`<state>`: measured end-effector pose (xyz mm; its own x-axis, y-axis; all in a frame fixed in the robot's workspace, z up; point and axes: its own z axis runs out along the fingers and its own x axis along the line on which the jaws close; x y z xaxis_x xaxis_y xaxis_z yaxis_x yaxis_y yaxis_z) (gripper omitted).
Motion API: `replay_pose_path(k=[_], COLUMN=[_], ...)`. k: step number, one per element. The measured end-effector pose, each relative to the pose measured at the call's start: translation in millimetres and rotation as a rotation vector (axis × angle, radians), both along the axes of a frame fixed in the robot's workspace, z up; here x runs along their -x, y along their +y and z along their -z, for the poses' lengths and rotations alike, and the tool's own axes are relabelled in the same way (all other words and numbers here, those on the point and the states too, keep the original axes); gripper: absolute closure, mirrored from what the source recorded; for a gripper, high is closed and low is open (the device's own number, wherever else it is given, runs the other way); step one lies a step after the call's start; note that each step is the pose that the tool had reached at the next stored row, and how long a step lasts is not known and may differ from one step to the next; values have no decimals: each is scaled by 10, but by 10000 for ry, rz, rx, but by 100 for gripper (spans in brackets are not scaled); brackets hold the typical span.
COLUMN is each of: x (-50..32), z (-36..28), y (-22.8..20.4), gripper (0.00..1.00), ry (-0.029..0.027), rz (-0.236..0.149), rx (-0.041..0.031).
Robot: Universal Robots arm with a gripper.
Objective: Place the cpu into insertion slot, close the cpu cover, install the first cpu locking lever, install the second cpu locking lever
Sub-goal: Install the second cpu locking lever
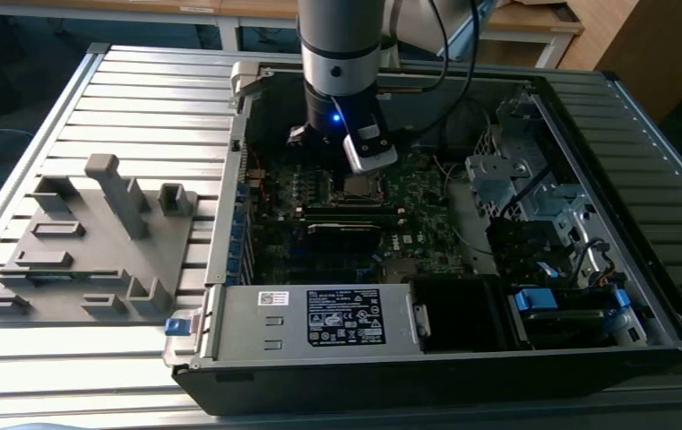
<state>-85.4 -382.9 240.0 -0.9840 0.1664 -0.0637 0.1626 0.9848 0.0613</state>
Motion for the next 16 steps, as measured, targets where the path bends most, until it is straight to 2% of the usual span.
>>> replay_pose_path(k=[7,16], x=[-13,-76], z=[1,1], y=[1,0], gripper=[89,89], ry=[3,6], rz=[-1,0], rx=[-2,-2])
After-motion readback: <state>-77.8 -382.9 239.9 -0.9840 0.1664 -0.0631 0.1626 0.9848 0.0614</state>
